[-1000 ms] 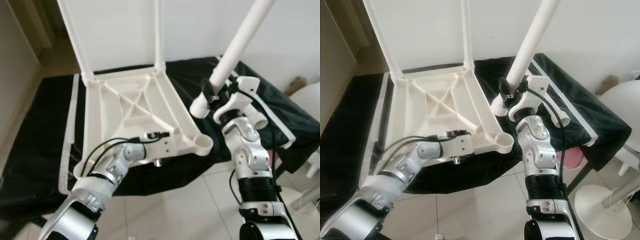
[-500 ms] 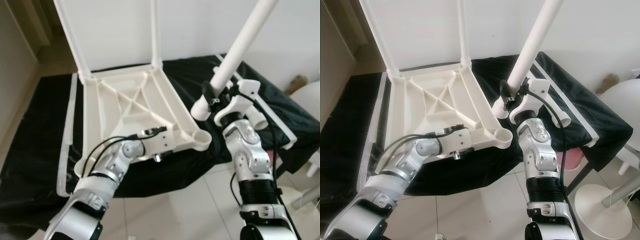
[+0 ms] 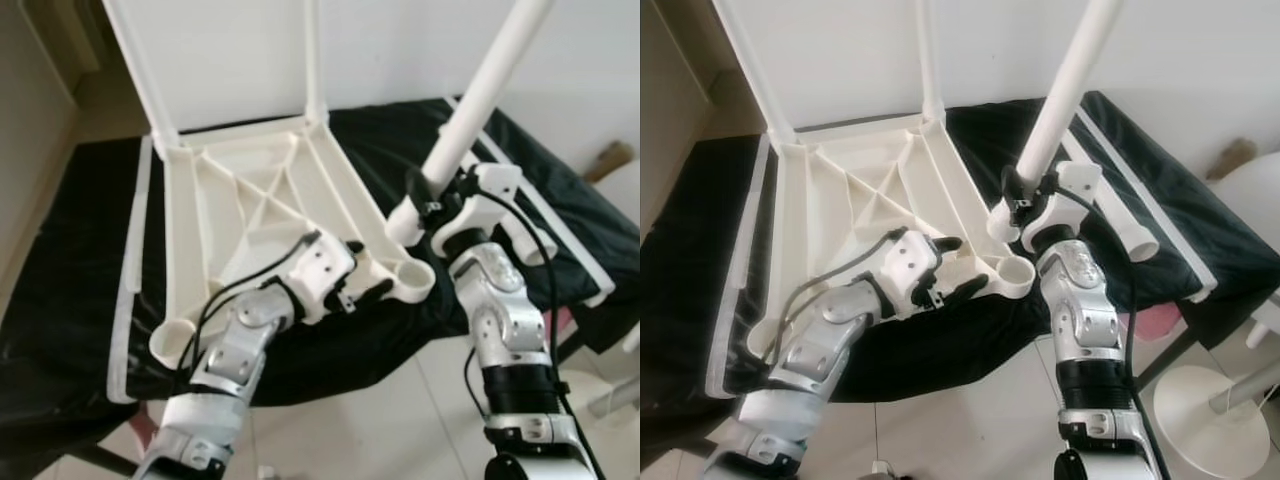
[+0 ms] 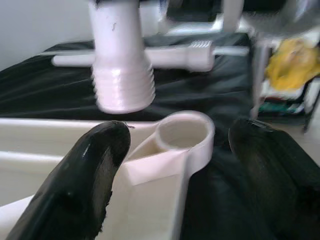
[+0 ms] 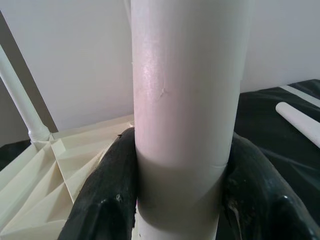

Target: Building children table

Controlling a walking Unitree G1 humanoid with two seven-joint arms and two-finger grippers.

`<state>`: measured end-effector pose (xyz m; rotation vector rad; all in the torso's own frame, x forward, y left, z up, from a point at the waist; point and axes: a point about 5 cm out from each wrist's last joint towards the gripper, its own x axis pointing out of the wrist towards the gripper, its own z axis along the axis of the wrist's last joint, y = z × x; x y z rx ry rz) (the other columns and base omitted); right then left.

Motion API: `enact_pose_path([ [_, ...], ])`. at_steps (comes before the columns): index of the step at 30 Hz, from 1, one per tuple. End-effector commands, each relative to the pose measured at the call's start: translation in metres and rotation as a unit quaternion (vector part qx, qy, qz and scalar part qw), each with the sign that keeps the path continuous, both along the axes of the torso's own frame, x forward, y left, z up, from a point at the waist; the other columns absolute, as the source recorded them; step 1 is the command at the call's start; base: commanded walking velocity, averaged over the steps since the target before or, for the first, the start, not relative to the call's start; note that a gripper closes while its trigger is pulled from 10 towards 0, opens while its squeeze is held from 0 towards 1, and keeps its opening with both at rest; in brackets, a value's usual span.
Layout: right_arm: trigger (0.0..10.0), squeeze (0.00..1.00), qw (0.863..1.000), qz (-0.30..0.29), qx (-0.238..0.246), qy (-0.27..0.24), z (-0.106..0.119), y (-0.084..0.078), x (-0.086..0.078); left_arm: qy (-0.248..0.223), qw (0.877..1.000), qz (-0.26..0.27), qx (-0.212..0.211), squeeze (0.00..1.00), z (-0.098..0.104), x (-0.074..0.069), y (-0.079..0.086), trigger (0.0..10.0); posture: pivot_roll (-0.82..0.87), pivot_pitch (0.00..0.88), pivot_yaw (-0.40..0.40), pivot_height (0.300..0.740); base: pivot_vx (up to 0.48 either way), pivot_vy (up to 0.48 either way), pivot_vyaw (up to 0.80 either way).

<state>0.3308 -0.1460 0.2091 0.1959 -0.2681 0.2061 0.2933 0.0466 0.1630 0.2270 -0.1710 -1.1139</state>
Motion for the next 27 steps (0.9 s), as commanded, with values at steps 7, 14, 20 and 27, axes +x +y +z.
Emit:
enact_pose_path([
  [7,10.0,0.00,1.000,0.002,-0.015,0.021,-0.010,0.001,-0.008,0.041,0.998,-0.048,-0.031,0.00,0.000,-0.016,0.002,10.0,0.04,0.000,0.000,0.740,0.000,0.000,0.00],
  [14,10.0,0.00,0.998,0.021,-0.039,0.045,-0.026,0.001,-0.025,0.065,0.995,-0.035,-0.060,0.00,0.002,-0.023,0.008,10.0,0.05,0.000,-0.009,0.740,0.000,0.000,0.00],
  [20,10.0,0.00,0.995,-0.004,-0.056,0.087,-0.049,-0.018,-0.037,0.070,0.995,-0.019,-0.074,0.00,0.004,-0.024,0.011,10.0,0.04,0.000,-0.004,0.740,0.000,0.000,0.00],
  [27,10.0,0.00,0.992,-0.023,-0.068,0.104,-0.056,-0.028,-0.034,0.075,0.994,-0.012,-0.077,0.00,0.007,-0.022,0.014,10.0,0.03,0.000,0.005,0.740,0.000,0.000,0.00],
])
